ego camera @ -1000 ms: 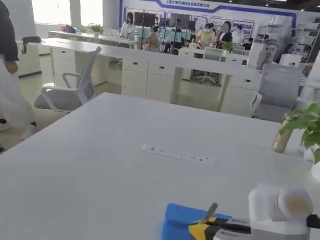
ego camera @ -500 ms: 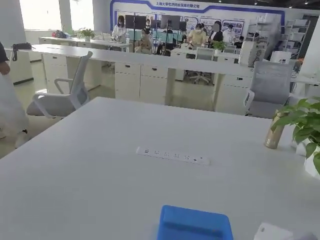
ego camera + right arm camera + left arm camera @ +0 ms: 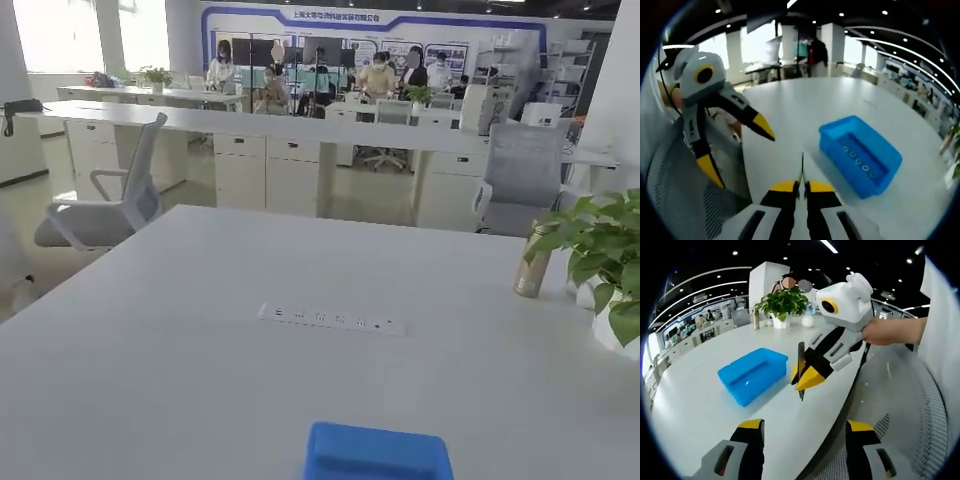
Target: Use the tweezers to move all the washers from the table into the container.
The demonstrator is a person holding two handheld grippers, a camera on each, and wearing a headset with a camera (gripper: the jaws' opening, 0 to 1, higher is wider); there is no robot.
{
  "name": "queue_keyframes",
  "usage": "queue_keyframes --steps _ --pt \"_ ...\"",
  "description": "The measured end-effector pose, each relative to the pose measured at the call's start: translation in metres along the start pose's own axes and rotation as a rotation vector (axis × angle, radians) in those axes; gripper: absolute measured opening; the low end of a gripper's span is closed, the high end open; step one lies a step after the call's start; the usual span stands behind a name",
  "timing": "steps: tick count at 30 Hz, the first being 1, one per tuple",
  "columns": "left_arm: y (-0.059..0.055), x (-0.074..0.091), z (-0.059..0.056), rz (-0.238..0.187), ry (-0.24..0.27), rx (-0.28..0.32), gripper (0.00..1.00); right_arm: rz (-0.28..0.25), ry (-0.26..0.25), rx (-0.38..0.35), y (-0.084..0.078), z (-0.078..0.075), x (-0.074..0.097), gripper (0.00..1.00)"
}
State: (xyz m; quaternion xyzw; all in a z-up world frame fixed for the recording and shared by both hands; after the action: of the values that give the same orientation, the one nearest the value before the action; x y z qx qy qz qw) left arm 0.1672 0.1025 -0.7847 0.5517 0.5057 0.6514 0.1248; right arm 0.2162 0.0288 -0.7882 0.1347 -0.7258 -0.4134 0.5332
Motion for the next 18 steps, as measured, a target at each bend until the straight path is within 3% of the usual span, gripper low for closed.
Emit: queue_keyframes --steps 6,10,14,18 --pt "0.01 0.009 0.002 -0.009 -0.03 -0.02 0.45 -0.007 0.06 0.074 0.0 0.019 0.003 0.04" --pt "0.031 0.015 0.009 -0.046 -0.042 -0.049 0.35 -0.018 0.09 0.118 0.003 0.024 0.004 0.04" --pt "0.054 0.018 0.007 -0.1 -0.097 -0.069 0.27 -0.035 0.113 0.204 0.01 0.028 0.009 0.04" --pt "0.069 0.02 0.003 -0.076 -0.147 -0.159 0.21 -0.086 0.127 0.288 0.022 0.03 0.017 0.04"
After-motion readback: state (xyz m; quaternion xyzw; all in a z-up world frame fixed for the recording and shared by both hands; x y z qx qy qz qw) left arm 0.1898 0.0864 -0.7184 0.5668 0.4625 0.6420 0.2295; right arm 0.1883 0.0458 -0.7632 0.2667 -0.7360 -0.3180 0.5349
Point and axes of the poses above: the centre of the closed fingertips' face, and the gripper's own axes: x roughly backward along the fingers, z roughly to its left, y roughly out of its top, the point moved 3 cm from there along x, roughly backward along the fingers, and after that the axes turned 7 degrees about -y, right-handed, at the moved point
